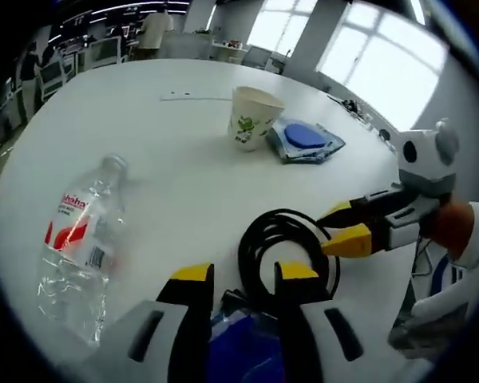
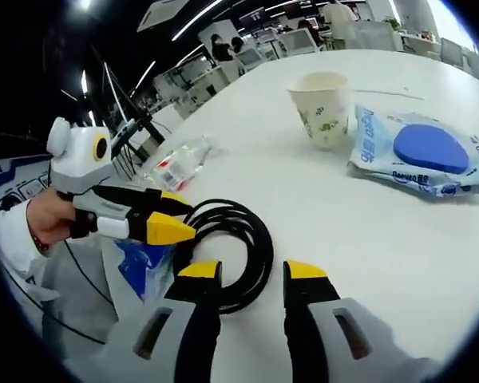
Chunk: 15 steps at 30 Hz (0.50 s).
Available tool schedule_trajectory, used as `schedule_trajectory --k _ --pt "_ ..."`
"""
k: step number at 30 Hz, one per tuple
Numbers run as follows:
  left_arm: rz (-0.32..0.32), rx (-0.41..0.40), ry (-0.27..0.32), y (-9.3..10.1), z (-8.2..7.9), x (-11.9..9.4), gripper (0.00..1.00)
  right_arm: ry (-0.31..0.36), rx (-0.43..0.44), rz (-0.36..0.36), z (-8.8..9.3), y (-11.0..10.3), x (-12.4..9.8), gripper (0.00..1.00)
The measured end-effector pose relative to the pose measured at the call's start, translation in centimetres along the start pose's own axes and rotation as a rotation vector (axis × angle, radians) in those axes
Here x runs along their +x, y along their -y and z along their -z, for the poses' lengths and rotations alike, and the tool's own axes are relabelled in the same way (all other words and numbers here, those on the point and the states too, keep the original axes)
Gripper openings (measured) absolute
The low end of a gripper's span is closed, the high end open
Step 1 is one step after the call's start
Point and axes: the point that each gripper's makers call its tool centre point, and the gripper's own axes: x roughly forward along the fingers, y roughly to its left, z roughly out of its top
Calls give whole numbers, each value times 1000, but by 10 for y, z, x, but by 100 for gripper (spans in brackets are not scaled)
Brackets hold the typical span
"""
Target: Arrange the tabletop items into an orderly group along one side of the table until the central work area is clear of visible clutter.
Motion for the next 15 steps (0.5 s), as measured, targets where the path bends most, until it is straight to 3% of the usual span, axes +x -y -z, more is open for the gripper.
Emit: schedule_trajectory --k 9,14,15 --pt "-4 24 -21 -2 5 3 16 -37 -43 45 2 3 7 15" --pt "16 134 -77 5 9 4 15 -32 -16 50 1 6 8 8" --pt "1 125 -67 5 7 6 13 -26 1 49 0 5 8 7"
